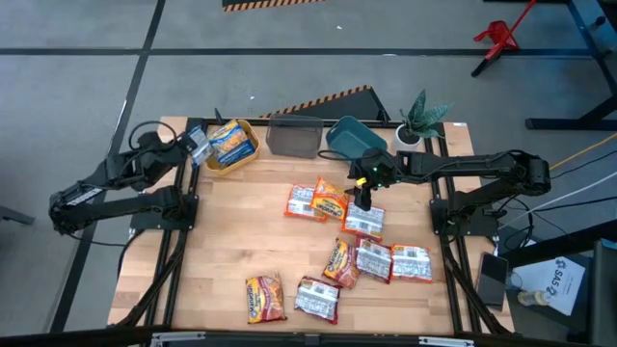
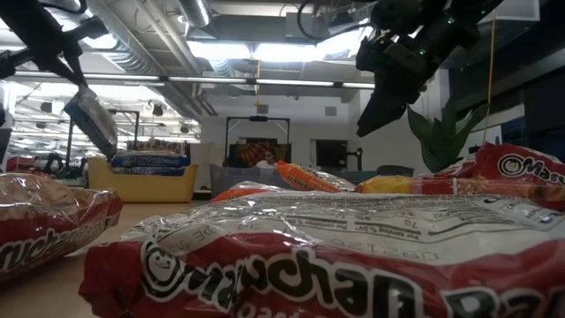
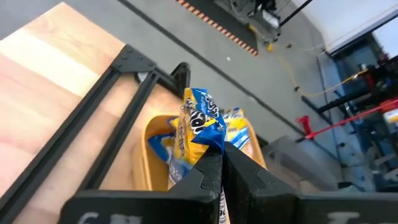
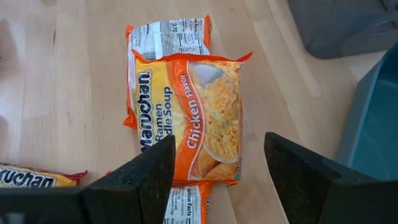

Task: Sort Maruchan noodles
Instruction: Put the blue noodle pack into the yellow bin

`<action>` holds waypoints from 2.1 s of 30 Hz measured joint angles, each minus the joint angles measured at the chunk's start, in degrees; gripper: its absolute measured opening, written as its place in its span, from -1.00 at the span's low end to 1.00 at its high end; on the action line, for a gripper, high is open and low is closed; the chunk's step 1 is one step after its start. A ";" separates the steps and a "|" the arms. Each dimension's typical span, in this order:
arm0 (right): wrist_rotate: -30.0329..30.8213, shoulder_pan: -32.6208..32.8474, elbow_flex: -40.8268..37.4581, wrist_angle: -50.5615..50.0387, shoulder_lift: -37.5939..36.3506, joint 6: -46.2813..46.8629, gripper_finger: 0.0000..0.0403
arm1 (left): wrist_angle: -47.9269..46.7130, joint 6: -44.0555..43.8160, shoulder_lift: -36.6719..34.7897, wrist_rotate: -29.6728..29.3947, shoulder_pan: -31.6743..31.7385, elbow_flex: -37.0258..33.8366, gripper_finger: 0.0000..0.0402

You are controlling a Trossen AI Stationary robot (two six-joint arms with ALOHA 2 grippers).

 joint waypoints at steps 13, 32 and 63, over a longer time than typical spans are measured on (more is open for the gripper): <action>2.03 0.01 0.00 0.08 0.00 -0.25 0.16 | -4.83 -4.39 0.90 3.92 0.00 0.00 -1.00; 2.56 -0.01 0.00 0.09 0.00 -0.24 0.16 | -3.84 -10.09 4.80 4.53 0.00 -2.89 -1.00; 2.47 0.00 0.00 0.02 0.02 -1.04 0.16 | 4.65 -11.79 15.23 -2.00 -0.01 -2.91 -1.00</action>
